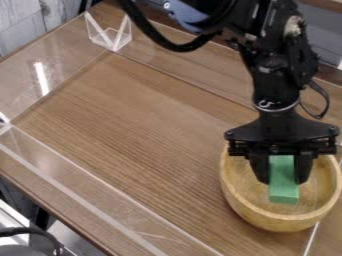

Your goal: Put the green block in the brown bowl

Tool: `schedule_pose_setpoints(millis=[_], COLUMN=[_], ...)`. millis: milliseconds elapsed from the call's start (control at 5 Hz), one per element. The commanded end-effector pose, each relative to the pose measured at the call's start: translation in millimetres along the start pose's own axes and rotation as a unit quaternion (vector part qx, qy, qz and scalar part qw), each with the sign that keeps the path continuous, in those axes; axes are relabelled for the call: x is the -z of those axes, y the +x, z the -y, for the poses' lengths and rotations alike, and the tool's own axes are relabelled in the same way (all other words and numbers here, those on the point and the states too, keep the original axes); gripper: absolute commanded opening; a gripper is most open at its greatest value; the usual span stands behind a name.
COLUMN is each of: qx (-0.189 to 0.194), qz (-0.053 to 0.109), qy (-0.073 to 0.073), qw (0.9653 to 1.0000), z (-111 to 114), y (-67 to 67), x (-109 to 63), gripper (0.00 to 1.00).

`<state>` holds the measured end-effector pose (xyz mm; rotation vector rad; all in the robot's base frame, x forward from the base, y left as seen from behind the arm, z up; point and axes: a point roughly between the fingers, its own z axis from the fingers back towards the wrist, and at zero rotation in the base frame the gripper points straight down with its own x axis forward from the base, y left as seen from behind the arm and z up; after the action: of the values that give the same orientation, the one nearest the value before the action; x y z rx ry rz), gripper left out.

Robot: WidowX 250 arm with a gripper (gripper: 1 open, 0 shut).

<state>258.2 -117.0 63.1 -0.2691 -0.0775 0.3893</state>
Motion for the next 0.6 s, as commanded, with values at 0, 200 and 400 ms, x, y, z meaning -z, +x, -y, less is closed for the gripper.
schedule_pose_setpoints(millis=[0,200,400], qx=[-0.001,-0.002,-0.004], qz=[0.021,0.019,0.018], qy=[-0.018,-0.018,-0.017], qw=[0.9996,0.9997,0.9997], z=[8.8,7.5,6.0], y=[13.4,14.9,16.3], x=[-12.7,-12.9,-13.5], gripper=[0.0,0.0,0.0])
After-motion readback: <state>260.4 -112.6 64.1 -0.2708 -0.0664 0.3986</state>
